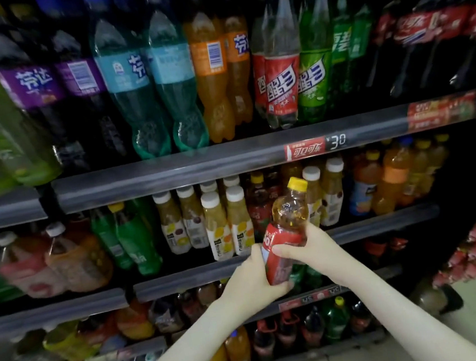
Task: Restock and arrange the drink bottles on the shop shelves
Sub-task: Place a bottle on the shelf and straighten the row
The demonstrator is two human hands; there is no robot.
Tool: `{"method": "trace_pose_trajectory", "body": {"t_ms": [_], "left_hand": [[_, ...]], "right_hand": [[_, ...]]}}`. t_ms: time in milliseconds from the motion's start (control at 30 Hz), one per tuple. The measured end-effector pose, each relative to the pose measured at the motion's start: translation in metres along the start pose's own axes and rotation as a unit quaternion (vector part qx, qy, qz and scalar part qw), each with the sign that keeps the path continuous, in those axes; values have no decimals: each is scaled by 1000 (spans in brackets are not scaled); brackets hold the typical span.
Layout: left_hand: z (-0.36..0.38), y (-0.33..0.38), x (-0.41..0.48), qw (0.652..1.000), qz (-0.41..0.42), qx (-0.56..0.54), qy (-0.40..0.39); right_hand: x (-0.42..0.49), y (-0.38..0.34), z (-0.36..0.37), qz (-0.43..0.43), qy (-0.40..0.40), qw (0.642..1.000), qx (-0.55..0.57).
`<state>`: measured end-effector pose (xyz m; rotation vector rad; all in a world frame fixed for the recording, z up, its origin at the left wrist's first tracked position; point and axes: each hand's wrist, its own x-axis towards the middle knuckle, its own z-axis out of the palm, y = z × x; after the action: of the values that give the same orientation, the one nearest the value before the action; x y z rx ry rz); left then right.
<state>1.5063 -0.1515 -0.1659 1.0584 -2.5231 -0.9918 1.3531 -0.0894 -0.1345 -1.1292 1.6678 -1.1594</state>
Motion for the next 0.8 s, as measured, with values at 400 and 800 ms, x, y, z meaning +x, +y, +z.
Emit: {"method": "trace_pose_trajectory", "body": {"t_ms": [400, 800], "left_hand": [[-11, -16, 84, 927, 118, 301, 188], [1, -12, 155, 838, 34, 450, 306]], "right_hand": [[47, 61, -22, 53, 231, 972, -5], [92, 83, 1, -92, 263, 960, -7]]}}
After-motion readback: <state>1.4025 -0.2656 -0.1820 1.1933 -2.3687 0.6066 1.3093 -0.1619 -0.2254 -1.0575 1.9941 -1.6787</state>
